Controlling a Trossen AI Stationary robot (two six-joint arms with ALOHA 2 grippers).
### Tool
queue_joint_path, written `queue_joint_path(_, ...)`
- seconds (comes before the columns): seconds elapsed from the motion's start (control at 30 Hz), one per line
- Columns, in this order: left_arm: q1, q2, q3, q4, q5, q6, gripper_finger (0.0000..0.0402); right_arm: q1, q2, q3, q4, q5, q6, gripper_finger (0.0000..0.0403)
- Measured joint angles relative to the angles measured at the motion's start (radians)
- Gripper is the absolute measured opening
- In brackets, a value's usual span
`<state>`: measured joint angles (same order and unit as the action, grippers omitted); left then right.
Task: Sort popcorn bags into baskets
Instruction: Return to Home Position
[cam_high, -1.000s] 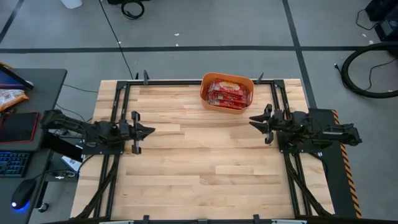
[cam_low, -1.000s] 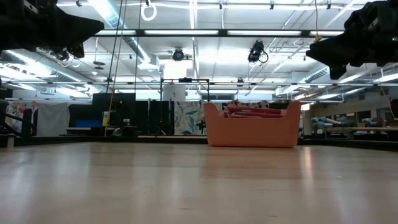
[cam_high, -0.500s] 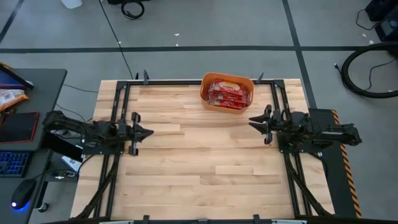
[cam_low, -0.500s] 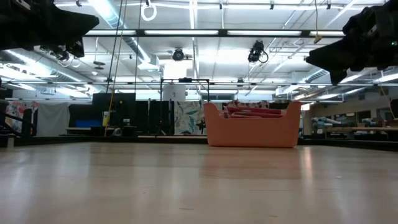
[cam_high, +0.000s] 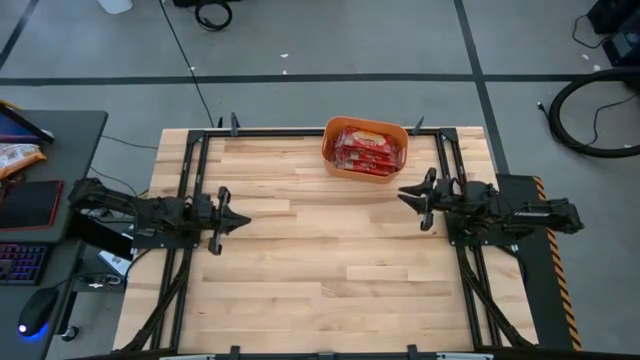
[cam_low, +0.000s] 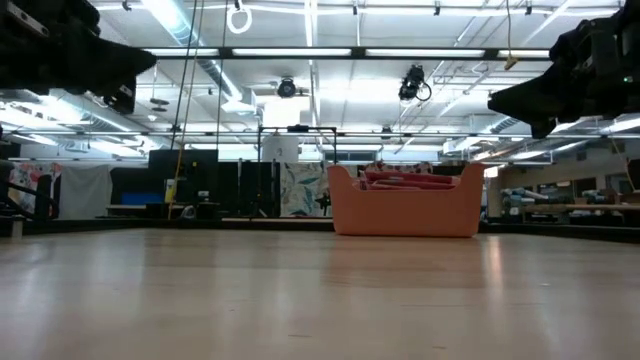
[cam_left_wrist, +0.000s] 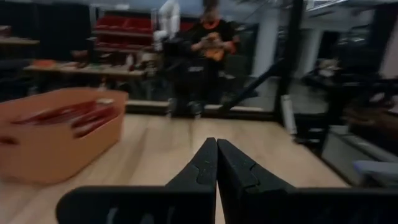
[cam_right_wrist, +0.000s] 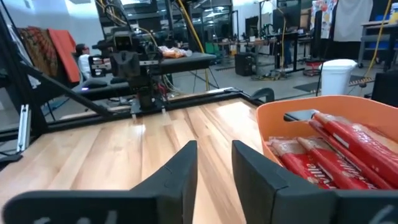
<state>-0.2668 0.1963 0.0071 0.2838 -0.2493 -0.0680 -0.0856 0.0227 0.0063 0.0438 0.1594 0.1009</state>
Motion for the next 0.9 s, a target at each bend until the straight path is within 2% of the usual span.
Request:
queue_joint_path(0.1, 0.000, 0.000, 0.000, -0.029, -0.068, -0.004, 0.0005, 0.000, 0.016, 0.000, 0.001, 0.000, 0.000, 0.0084)
queue_joint_path(0.3, 0.000, 0.000, 0.000, -0.027, -0.196, 0.061, 0.0005, 0.000, 0.067, 0.000, 0.000, 0.000, 0.000, 0.0009)
queue_joint_path(0.43, 0.000, 0.000, 0.000, -0.037, -0.266, 0.072, 0.0007, 0.000, 0.102, 0.000, 0.001, 0.001, 0.010, 0.0016)
queue_joint_path(0.63, 0.000, 0.000, 0.000, -0.014, -0.271, 0.081, 0.0031, 0.000, 0.116, 0.000, 0.008, 0.002, 0.009, 0.0013)
queue_joint_path(0.9, 0.000, 0.000, 0.000, -0.011, -0.271, 0.080, 0.0035, 0.000, 0.116, 0.000, 0.008, 0.002, 0.027, 0.0016)
